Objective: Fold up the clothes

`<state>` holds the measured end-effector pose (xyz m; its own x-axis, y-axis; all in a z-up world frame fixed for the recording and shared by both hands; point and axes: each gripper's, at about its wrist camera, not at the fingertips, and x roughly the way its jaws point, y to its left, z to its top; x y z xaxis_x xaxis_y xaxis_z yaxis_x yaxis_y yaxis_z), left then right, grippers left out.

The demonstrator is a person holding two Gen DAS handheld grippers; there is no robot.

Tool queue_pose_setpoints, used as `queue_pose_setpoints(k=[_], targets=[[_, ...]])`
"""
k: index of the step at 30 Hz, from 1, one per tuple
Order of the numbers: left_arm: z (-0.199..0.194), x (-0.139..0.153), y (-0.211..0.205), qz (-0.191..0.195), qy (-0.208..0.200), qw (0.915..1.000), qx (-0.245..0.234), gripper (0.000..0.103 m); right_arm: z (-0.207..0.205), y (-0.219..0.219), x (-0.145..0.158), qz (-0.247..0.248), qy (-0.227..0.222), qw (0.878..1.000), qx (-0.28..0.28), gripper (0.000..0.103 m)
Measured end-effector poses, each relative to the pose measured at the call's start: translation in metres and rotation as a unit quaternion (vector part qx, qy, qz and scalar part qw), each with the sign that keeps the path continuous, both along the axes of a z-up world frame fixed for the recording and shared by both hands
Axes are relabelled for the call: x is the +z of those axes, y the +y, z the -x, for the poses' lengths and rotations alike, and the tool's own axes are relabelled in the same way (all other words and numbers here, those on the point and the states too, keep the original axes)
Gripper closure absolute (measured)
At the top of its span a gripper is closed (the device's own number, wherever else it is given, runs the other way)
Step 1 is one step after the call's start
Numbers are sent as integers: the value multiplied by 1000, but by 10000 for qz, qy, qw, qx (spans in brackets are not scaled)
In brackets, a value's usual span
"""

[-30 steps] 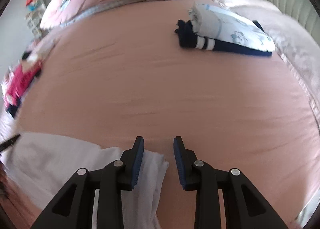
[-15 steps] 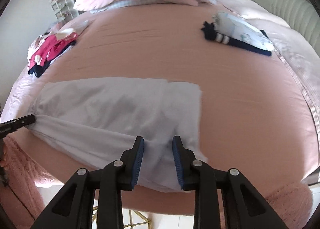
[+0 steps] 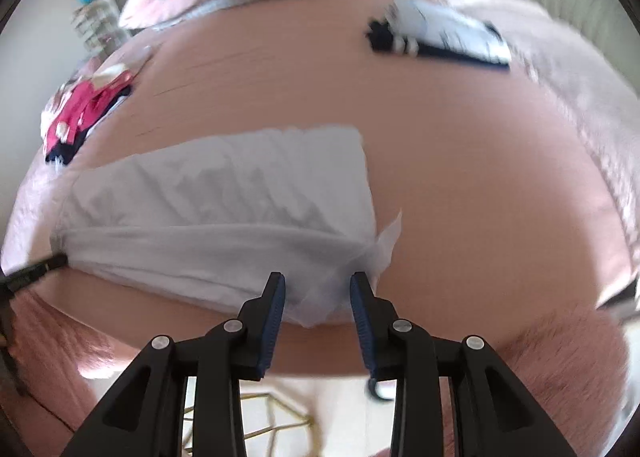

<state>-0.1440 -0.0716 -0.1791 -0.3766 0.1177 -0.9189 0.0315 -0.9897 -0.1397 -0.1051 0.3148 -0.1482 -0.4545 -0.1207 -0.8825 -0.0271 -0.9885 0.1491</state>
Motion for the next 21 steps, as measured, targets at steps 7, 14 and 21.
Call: queue_pose_setpoints(k=[7,14,21], targets=[[-3,16,-5,-253,628,9973,285,90,-14,29,13,651,460,9949,-623,67],[-9,4,-20,-451,423,9964,575,90,-16,35,-10,164,-306,9956,-865,63],[-23,31,-3,-559,1142,9915,282,90,-18,30,25,86,518,9961,-715,62]])
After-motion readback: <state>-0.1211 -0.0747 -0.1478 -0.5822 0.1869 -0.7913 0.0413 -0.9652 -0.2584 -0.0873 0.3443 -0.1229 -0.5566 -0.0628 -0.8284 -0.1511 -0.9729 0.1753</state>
